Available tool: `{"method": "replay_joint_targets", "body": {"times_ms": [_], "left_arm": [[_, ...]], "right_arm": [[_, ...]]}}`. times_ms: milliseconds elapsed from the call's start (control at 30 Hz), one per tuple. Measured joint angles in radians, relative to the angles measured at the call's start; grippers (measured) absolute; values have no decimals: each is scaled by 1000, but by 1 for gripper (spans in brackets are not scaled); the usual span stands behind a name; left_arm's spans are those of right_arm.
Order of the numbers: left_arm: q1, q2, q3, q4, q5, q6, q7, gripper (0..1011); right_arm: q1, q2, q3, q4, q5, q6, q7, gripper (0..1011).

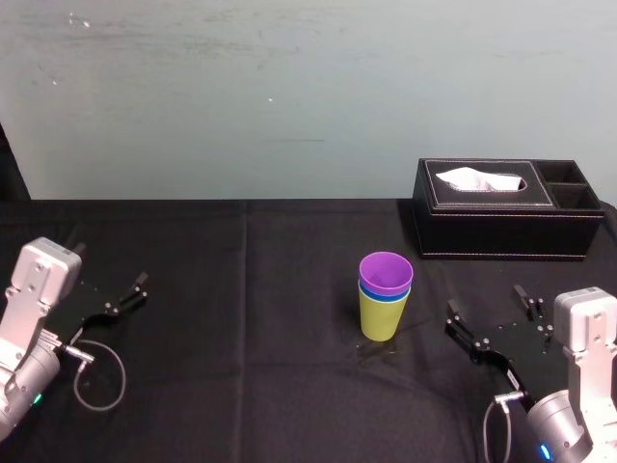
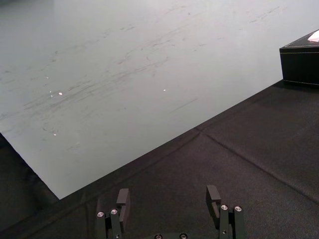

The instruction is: Stack the three plastic cups sequentially using one hand.

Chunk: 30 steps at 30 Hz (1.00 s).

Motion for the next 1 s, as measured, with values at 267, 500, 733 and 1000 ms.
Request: {"method": "replay_joint_targets", "body": {"times_ms": [267,500,733,1000], "left_arm": [[0,0,0,0,0,0,0,1000],[0,0,0,0,0,0,0,1000],[0,0,0,0,0,0,0,1000],[0,0,0,0,0,0,0,1000]], "right_arm": [[0,0,0,0,0,0,0,1003],[0,0,0,0,0,0,0,1003],[0,0,0,0,0,0,0,1003],[0,0,0,0,0,0,0,1003]]}}
